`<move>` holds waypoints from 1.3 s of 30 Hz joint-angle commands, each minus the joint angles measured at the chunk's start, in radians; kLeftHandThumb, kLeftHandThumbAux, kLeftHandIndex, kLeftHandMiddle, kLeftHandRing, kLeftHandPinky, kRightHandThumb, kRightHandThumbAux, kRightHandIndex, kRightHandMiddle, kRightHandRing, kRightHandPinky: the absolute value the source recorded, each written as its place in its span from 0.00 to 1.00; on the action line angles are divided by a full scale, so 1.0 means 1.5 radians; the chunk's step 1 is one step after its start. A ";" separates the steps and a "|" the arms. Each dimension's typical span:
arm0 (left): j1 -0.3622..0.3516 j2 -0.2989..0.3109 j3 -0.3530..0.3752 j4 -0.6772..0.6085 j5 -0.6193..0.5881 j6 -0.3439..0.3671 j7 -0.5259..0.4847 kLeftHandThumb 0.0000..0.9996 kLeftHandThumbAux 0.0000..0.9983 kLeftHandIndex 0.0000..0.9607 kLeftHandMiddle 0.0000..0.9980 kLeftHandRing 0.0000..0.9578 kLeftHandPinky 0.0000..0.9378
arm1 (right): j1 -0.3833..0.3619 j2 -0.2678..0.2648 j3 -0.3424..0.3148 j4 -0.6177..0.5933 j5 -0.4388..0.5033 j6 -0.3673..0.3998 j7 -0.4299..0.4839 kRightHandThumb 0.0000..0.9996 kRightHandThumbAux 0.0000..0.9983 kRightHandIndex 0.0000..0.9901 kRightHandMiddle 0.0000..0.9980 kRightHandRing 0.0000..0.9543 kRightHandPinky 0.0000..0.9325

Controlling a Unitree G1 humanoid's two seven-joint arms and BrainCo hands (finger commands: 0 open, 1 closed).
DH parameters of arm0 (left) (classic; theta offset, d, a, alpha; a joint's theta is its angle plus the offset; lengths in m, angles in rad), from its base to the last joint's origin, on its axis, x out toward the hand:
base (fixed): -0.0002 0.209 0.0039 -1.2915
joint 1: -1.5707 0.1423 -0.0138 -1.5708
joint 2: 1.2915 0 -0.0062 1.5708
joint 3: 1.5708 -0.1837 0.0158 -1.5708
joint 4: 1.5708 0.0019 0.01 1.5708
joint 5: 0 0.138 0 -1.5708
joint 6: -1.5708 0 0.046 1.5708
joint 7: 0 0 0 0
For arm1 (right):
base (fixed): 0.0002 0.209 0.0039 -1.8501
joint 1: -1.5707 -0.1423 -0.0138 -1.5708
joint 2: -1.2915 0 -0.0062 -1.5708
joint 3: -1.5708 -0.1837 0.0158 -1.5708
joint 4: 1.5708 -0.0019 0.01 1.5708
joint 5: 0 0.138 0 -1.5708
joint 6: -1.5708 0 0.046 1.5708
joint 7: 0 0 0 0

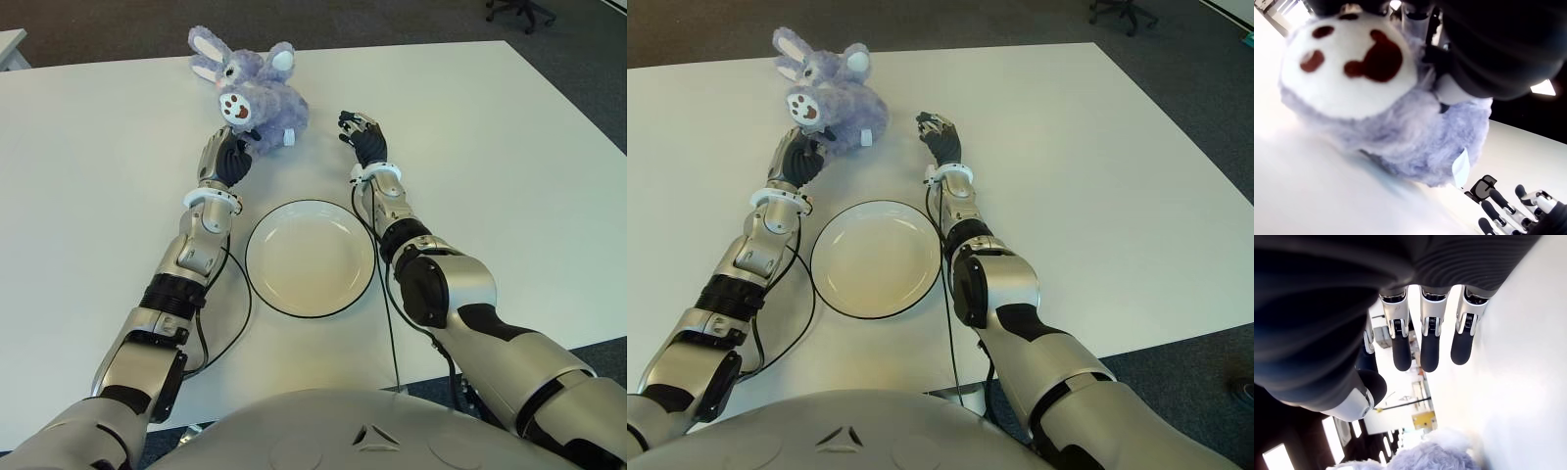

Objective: Put the doll into the plate.

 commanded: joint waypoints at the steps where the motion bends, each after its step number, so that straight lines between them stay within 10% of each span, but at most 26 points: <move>1: 0.018 0.004 -0.011 -0.013 0.020 0.023 -0.007 0.69 0.36 0.20 0.36 0.41 0.42 | 0.043 0.039 -0.006 0.023 0.007 0.024 0.000 0.71 0.73 0.41 0.20 0.19 0.23; 16: 0.026 0.017 -0.030 -0.068 0.046 0.104 -0.070 0.55 0.29 0.04 0.16 0.17 0.18 | 0.045 0.039 -0.013 0.022 0.012 0.021 0.009 0.71 0.73 0.41 0.20 0.18 0.22; 39: 0.017 0.047 -0.058 -0.073 0.066 0.146 -0.141 0.46 0.22 0.00 0.14 0.13 0.14 | 0.043 0.037 -0.013 0.023 0.009 0.025 0.005 0.71 0.73 0.41 0.20 0.18 0.21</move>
